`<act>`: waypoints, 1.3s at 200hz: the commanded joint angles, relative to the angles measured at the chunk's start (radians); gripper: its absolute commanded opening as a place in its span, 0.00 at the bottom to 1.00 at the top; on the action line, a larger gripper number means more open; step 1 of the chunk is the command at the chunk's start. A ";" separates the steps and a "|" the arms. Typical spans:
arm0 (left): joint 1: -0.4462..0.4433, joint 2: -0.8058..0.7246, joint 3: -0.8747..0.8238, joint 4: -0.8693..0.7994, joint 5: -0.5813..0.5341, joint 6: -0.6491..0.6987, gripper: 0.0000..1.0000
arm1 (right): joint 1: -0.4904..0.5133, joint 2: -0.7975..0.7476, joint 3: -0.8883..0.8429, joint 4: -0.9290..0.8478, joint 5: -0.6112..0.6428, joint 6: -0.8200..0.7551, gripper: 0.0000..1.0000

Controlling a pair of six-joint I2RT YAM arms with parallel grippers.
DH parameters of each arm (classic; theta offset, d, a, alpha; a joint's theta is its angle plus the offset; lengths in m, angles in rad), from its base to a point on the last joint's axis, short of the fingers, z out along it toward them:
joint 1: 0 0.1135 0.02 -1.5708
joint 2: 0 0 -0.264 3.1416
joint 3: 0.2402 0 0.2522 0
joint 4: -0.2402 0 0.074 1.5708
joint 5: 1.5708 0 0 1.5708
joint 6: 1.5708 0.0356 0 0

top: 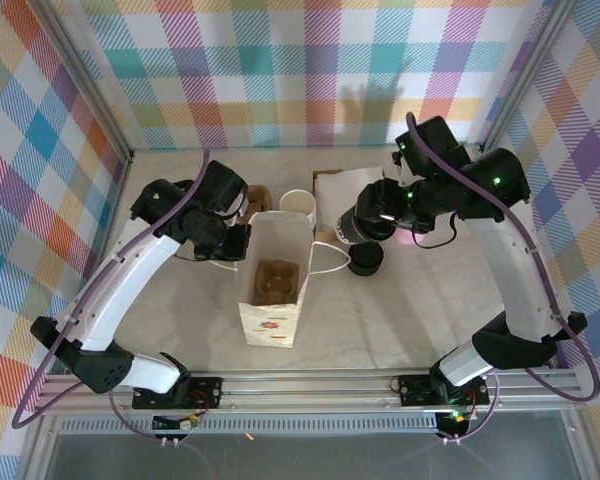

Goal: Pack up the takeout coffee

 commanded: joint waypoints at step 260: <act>0.020 0.052 0.051 0.157 0.246 0.037 0.00 | 0.251 0.316 0.283 -0.175 -0.119 0.266 0.37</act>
